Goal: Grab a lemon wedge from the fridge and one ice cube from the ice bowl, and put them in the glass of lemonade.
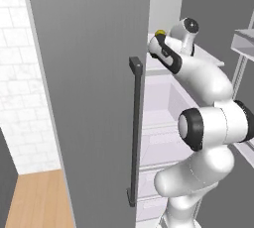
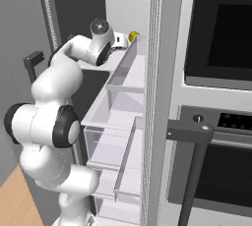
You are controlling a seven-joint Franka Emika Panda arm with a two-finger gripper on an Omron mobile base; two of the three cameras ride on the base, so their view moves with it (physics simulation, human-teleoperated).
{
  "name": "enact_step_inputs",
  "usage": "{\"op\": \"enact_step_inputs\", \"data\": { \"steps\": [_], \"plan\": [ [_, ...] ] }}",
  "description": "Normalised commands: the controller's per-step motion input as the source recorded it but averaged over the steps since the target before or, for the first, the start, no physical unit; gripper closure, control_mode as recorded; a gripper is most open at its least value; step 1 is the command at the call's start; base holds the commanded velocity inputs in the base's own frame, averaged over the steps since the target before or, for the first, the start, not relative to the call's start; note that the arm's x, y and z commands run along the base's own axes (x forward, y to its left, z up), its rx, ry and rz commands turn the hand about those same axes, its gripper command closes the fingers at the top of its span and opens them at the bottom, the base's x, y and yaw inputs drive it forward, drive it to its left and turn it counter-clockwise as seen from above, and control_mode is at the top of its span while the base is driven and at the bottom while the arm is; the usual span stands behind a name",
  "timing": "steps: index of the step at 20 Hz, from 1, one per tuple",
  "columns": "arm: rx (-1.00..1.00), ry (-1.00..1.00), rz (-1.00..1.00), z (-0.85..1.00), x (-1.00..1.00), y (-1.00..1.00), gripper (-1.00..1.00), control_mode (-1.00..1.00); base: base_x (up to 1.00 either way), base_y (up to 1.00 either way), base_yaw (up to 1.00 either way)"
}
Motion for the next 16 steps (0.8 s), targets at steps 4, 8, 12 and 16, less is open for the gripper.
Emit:
{"op": "enact_step_inputs", "data": {
  "steps": [4,8,12,16],
  "plan": [
    [0.04,-0.4,-0.07,0.34,-1.0,0.0,1.0,-1.0,0.0,0.0,0.0],
    [0.0,-0.4,-0.06,0.46,-1.0,0.0,1.0,-1.0,0.0,0.0,0.0],
    [0.0,-0.08,-0.08,0.45,-1.0,0.0,1.0,-1.0,0.0,0.0,0.0],
    [0.06,0.16,-0.06,0.08,-1.0,-0.09,1.0,-1.0,0.0,0.0,0.0]
  ]
}}
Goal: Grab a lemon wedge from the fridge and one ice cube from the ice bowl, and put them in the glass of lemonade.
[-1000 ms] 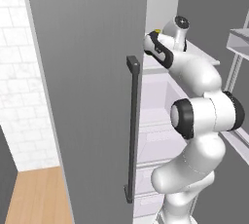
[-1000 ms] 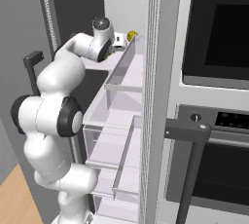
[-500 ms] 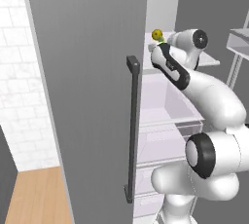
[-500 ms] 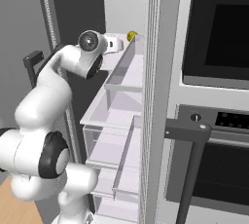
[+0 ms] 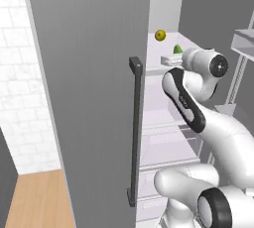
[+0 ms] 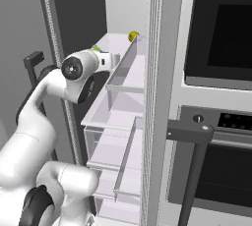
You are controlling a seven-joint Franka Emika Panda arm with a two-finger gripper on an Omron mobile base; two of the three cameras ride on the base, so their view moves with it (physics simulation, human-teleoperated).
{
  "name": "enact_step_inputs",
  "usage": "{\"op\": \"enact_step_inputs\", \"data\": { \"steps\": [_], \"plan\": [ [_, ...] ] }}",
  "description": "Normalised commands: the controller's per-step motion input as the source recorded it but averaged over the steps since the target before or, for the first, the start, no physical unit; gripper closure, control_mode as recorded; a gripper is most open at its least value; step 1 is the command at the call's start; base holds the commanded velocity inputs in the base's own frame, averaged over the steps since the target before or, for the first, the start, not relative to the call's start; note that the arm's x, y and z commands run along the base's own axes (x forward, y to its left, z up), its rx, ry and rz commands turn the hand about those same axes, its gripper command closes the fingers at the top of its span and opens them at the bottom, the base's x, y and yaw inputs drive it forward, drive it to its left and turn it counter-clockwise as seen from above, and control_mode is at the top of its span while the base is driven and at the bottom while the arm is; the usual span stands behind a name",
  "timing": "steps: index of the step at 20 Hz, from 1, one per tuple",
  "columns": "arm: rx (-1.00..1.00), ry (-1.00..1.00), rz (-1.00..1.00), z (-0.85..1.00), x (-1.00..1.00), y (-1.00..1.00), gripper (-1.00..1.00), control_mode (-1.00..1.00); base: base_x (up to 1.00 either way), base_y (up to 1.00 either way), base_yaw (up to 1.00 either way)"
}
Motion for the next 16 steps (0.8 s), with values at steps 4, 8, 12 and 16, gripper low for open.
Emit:
{"op": "enact_step_inputs", "data": {
  "steps": [4,8,12,16],
  "plan": [
    [0.04,0.49,-0.08,0.21,-1.0,0.0,1.0,-1.0,0.0,0.0,0.0],
    [0.0,0.61,-0.08,0.07,-1.0,0.06,1.0,-1.0,0.0,0.0,0.0],
    [0.0,0.47,-0.02,-0.5,-0.99,0.0,1.0,-1.0,0.0,0.0,0.0],
    [0.0,0.09,0.0,-0.42,-0.76,0.0,1.0,-1.0,0.0,0.0,0.0]
  ]
}}
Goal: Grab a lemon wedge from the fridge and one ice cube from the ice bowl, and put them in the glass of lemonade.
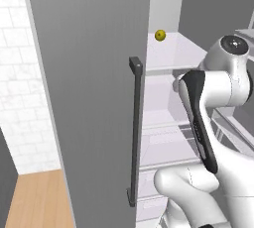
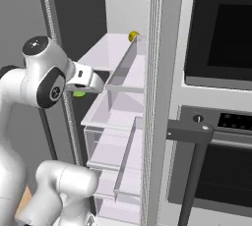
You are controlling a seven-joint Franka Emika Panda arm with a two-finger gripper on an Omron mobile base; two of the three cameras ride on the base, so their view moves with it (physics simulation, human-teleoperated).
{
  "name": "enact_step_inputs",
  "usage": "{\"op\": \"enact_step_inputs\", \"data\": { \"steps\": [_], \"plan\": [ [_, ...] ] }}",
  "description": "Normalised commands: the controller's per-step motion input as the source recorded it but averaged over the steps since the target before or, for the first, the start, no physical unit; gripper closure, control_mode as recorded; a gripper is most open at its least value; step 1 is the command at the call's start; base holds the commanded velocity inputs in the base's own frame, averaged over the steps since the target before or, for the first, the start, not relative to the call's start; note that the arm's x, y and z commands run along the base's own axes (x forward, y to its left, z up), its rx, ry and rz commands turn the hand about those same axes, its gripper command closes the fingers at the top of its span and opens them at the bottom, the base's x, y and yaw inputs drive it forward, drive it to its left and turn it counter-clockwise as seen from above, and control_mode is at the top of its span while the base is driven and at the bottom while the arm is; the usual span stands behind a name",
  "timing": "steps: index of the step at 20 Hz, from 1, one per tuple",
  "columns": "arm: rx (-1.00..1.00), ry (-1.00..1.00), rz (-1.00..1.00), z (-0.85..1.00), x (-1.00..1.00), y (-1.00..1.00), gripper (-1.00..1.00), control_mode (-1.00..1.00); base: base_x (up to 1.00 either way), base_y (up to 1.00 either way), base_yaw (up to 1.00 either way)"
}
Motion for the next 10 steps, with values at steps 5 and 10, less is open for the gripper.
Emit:
{"op": "enact_step_inputs", "data": {
  "steps": [5,10],
  "plan": [
    [0.0,0.0,0.0,-0.24,-0.73,0.0,1.0,1.0,-0.2,0.0,0.0],
    [0.0,0.0,0.0,0.0,0.0,0.0,1.0,1.0,-1.0,0.0,0.0]
  ]
}}
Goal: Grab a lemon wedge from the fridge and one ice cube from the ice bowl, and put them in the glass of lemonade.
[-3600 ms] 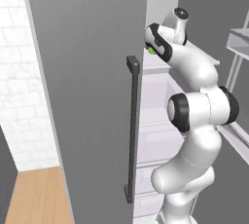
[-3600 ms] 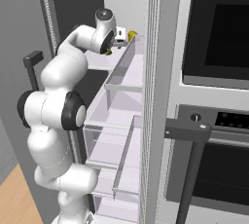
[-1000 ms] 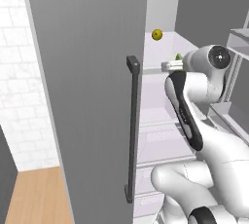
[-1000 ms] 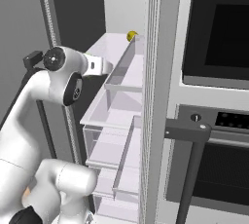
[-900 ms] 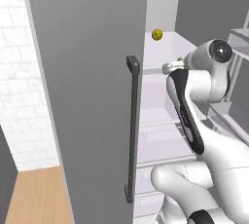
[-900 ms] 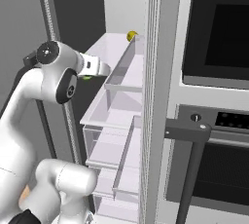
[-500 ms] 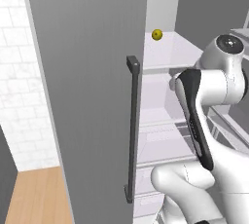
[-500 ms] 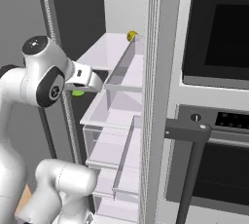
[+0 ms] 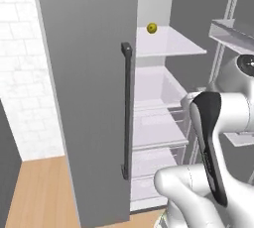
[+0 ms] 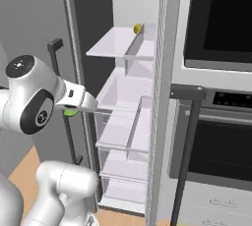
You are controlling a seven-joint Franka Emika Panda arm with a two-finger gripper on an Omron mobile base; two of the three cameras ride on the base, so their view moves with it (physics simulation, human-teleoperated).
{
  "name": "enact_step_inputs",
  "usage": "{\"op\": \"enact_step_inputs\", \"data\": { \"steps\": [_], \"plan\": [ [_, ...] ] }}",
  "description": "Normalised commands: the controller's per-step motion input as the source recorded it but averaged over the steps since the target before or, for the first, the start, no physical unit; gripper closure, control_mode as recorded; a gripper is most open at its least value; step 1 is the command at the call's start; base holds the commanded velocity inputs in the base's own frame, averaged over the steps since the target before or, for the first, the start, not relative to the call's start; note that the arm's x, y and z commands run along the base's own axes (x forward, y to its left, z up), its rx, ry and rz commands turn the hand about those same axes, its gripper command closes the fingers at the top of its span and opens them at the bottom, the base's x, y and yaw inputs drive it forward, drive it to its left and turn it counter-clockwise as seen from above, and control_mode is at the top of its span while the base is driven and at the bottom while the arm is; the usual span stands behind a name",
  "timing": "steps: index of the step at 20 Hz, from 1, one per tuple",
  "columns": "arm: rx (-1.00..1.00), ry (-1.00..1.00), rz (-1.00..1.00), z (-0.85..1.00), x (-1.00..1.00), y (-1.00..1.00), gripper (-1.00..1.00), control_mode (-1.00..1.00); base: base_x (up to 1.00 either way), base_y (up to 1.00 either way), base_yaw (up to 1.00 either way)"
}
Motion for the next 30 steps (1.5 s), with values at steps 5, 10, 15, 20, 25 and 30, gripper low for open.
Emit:
{"op": "enact_step_inputs", "data": {
  "steps": [5,10,15,20,25,30],
  "plan": [
    [0.0,0.0,0.0,0.0,0.0,0.0,1.0,1.0,-1.0,-0.35,-0.07],
    [0.0,0.0,0.0,0.0,0.0,0.0,1.0,1.0,-0.95,-0.94,-0.16],
    [0.0,0.0,0.0,0.0,0.0,0.0,1.0,1.0,-0.42,-1.0,-0.19],
    [0.0,0.0,0.0,0.0,0.0,0.0,1.0,1.0,0.56,-1.0,-0.08],
    [0.0,0.0,0.0,0.0,0.0,0.0,1.0,1.0,0.99,-1.0,-0.01],
    [0.0,0.0,0.0,0.0,0.0,0.0,1.0,1.0,0.91,-1.0,0.0]
  ]
}}
